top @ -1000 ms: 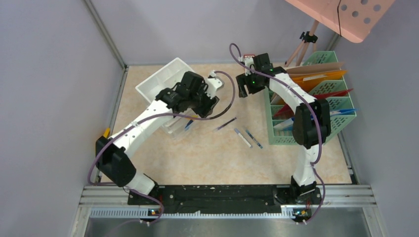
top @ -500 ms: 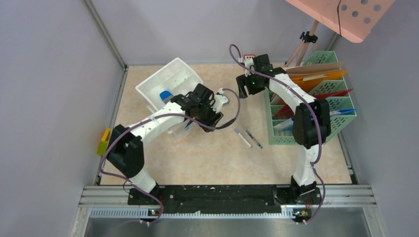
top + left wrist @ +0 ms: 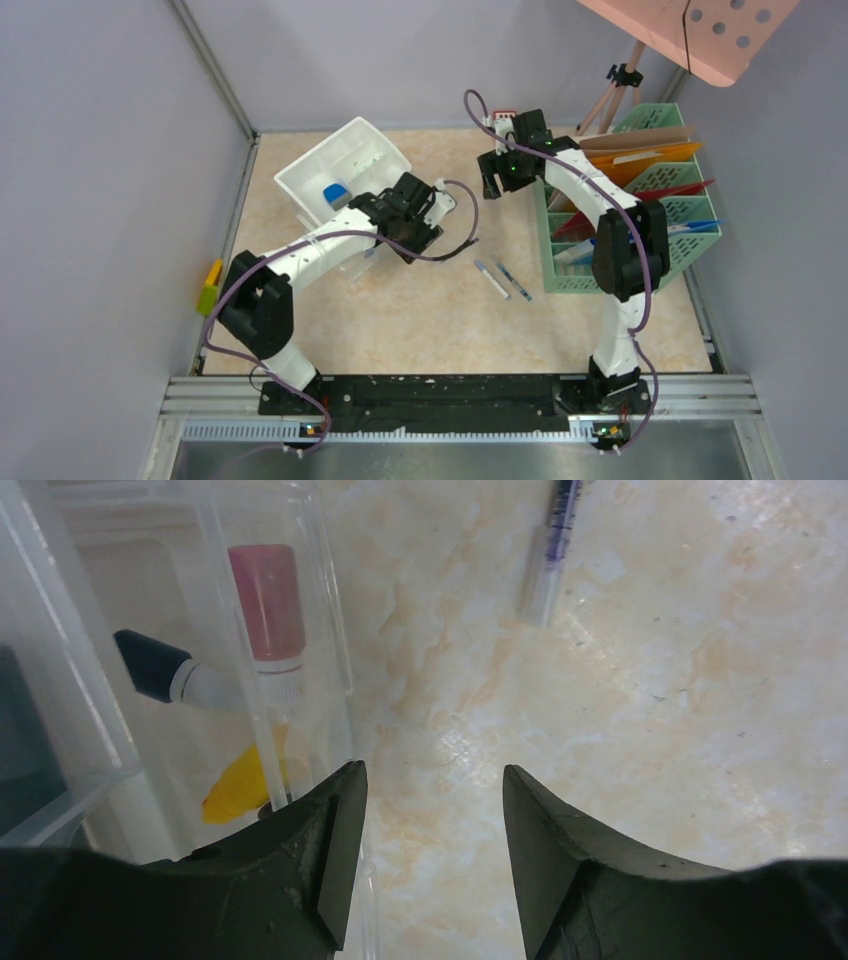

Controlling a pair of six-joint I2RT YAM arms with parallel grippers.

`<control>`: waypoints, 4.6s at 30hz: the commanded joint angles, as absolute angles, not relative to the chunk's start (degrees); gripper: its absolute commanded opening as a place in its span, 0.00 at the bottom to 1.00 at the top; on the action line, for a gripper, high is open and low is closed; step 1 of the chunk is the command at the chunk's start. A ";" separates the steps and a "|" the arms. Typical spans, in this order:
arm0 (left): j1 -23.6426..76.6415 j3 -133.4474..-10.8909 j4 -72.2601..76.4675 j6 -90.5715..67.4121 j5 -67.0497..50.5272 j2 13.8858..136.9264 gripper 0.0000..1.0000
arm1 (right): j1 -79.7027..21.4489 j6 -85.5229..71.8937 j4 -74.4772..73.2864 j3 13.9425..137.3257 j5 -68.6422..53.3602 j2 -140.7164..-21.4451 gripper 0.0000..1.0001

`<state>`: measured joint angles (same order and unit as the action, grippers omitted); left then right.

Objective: Organize the desk
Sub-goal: Close the drawer in the storage box, then open the drawer in the storage box.

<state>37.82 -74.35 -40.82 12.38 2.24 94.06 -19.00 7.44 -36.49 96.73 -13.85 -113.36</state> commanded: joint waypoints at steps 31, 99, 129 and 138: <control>38.63 -74.47 -41.26 17.56 4.73 89.36 0.61 | -19.21 7.02 -32.84 93.94 -22.36 -108.76 0.70; -2.96 -85.62 -42.77 8.97 -2.18 80.67 0.42 | -37.98 -57.91 48.27 61.00 -36.30 -119.84 0.65; -2.95 -82.80 -43.78 7.21 -4.22 78.13 0.40 | -37.97 -66.39 64.25 69.08 -41.53 -134.41 0.45; -2.92 -82.48 -43.68 6.70 -5.05 78.99 0.40 | -37.97 -69.04 69.77 70.00 -42.19 -136.73 0.43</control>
<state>-2.87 -83.44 -41.52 9.02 -3.36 78.65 -37.74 -67.57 61.98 67.68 -41.45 -135.55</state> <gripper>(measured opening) 0.405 0.434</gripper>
